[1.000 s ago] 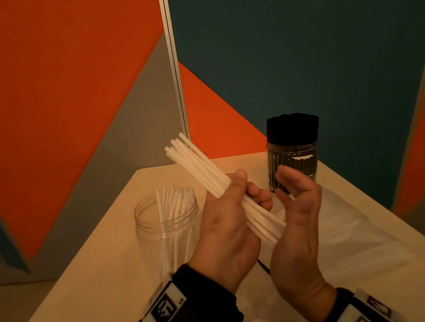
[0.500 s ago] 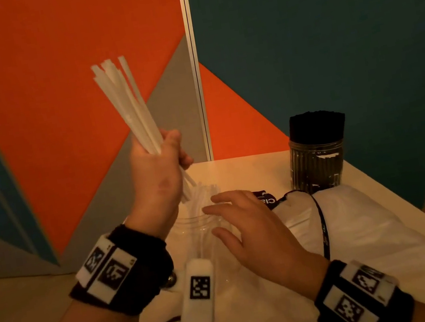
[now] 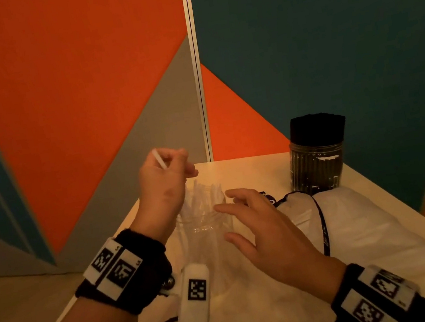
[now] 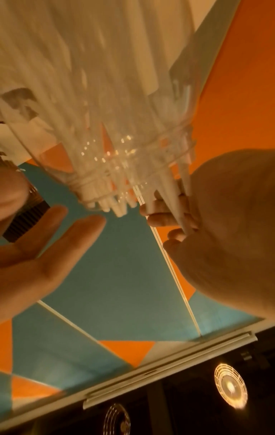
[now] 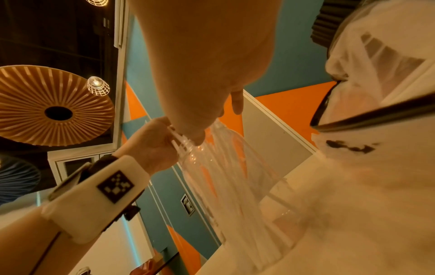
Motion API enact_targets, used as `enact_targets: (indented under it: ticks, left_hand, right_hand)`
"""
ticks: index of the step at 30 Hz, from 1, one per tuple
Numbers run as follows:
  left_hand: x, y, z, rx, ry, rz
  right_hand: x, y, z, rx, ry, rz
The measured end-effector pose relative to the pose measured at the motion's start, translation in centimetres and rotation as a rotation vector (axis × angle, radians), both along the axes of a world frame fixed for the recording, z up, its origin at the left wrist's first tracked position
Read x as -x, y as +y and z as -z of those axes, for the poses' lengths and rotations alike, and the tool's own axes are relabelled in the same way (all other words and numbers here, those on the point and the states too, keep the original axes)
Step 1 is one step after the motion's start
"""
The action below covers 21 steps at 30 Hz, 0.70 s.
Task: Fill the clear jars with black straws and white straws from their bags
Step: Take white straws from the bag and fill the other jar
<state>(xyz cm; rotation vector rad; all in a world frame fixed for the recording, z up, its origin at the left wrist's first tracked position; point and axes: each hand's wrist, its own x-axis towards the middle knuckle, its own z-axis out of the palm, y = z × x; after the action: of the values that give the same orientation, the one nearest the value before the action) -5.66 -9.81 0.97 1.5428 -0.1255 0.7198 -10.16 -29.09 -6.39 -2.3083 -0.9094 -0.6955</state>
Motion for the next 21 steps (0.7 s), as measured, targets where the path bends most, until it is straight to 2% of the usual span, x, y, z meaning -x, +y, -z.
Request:
enact_targets:
  ticks: [5,8,12,15,17,19,21]
  left_hand:
    - [0.0,0.2,0.6,-0.181,0.131,-0.104]
    - [0.4,-0.1,0.3,-0.287,0.113,-0.167]
    - [2.4,-1.1,-1.3,-0.462,-0.085,-0.322]
    - [5.3,-2.9,-3.0,-0.585,-0.396,-0.448]
    - [6.8,-4.7,-3.8,-0.695,-0.54,-0.476]
    - [7.2,-6.5,-3.9,-0.849,-0.594,-0.49]
    - [6.5,-7.5,-3.6,-1.046,-0.523,-0.543]
  right_hand:
    - [-0.2,-2.6,0.8,0.022,0.041,0.108]
    - [0.0,-4.2,0.8,0.027,0.019,0.159]
    - [-0.4,-8.3,0.4,0.036,0.074,0.332]
    - [-0.4,-11.3,0.8,0.037,0.27,0.468]
    - [-0.2,-12.1,1.8,0.078,0.44,0.526]
    - [0.0,-12.1,3.1,0.152,0.58,0.562]
    - [-0.1,-12.0,4.3,0.228,0.673,0.593]
